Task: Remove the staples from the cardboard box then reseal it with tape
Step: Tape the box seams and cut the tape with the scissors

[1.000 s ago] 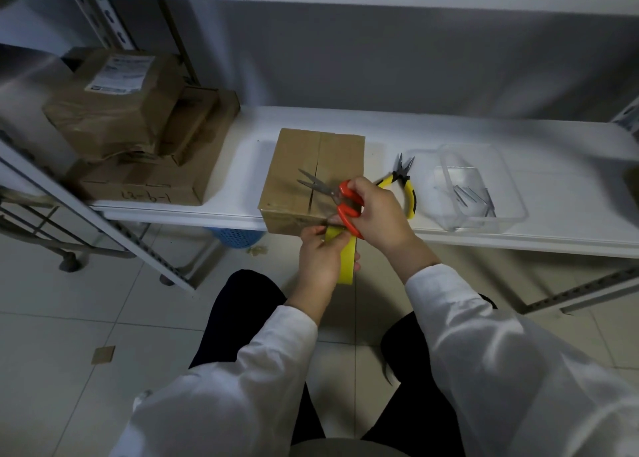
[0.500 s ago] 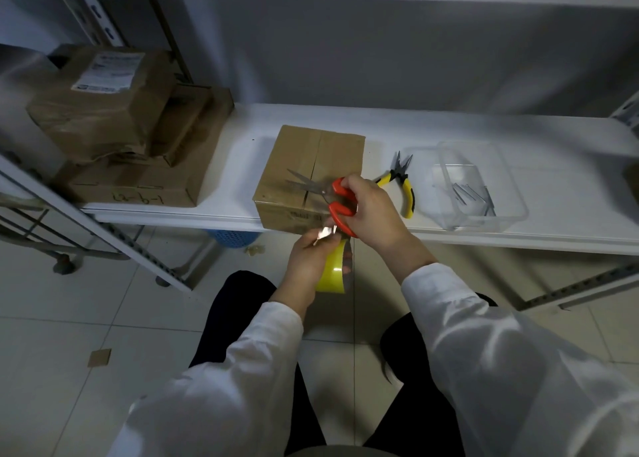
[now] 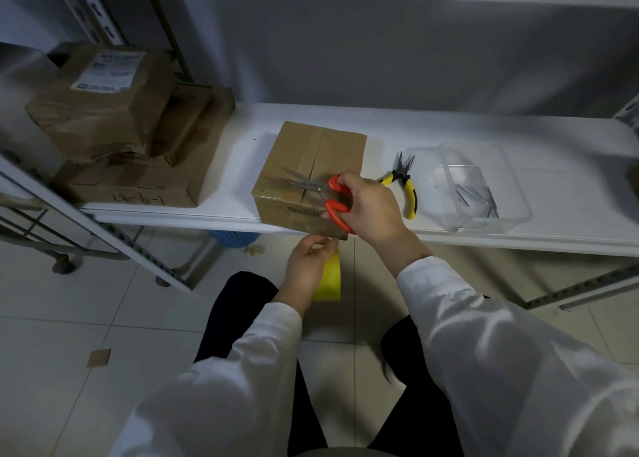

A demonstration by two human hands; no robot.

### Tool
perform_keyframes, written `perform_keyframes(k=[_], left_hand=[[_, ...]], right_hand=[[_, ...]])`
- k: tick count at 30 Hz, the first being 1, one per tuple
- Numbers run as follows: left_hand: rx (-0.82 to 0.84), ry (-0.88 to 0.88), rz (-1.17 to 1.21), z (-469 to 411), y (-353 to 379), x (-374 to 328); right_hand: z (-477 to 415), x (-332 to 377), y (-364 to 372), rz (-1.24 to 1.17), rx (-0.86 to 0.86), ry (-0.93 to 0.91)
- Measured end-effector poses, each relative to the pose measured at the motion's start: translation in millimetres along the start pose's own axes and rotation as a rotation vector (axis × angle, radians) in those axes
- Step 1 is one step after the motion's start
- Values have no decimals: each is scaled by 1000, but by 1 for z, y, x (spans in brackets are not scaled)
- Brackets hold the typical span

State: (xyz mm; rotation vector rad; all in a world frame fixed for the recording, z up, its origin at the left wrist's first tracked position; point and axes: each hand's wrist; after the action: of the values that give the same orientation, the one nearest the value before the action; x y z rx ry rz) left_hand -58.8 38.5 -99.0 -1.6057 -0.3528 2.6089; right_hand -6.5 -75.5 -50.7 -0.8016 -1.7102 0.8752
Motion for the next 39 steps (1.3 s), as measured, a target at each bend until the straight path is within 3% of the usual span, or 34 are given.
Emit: perform_keyframes(k=[8, 12, 17, 29, 39], left_hand=[[-54, 45, 52, 10, -2, -1], [-44, 51, 53, 12, -2, -6], [-24, -13, 48, 15, -4, -11], [-29, -55, -28, 29, -9, -25], [-8, -118, -20, 27, -6, -24]], right_hand=[[-2, -5, -12, -273, 168, 82], [2, -6, -29, -528, 51, 251], [15, -16, -53, -257, 248, 312], [46, -31, -62, -134, 633, 393], [48, -43, -56, -54, 708, 466]])
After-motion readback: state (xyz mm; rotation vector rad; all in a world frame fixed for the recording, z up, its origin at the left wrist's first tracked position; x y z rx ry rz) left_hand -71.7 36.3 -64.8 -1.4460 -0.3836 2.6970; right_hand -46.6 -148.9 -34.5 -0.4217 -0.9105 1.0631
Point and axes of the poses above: each hand's wrist, its own z-axis away from the middle knuckle, its own y-axis out of the palm, x = y × z, and after that the axes turned 2 degrees about -x, right-handed
